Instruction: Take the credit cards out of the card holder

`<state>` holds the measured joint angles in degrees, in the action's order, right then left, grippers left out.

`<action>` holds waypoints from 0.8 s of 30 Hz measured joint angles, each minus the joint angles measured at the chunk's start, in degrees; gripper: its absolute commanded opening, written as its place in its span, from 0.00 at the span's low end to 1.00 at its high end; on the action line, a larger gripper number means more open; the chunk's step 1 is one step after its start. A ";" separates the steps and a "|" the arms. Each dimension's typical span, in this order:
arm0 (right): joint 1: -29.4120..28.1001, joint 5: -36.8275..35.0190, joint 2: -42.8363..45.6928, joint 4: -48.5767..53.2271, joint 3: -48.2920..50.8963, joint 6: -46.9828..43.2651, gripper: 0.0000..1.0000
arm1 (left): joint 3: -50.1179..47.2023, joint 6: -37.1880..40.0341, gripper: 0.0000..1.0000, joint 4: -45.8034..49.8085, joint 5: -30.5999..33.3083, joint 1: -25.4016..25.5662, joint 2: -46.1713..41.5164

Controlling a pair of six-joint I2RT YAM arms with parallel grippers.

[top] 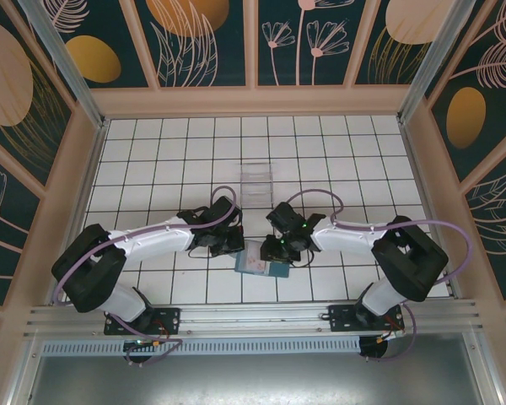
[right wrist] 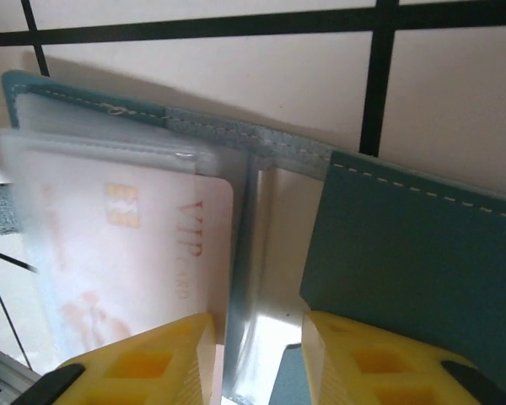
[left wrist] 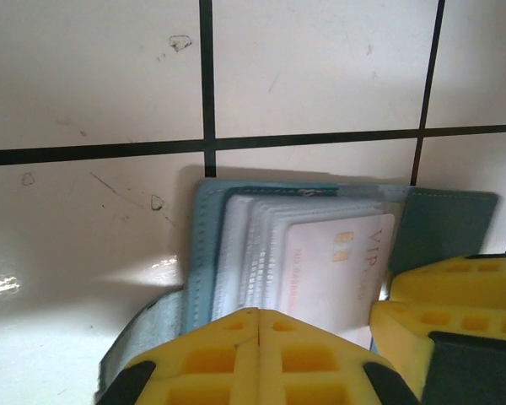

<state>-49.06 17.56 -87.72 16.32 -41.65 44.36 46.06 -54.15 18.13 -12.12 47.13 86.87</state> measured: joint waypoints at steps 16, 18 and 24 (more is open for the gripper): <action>4.07 5.03 3.21 -7.82 5.77 0.55 0.35 | 2.78 0.04 0.15 0.09 -0.92 0.46 1.97; 4.09 5.03 3.19 -8.13 5.81 0.55 0.34 | 3.50 0.02 0.17 0.13 -0.79 1.05 2.75; 4.09 5.03 2.71 -9.22 5.81 0.55 0.28 | 3.67 0.02 0.22 0.39 -0.66 2.71 3.89</action>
<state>-44.97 22.59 -85.01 7.09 -35.83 44.91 49.74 -54.13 18.52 -12.78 49.84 90.76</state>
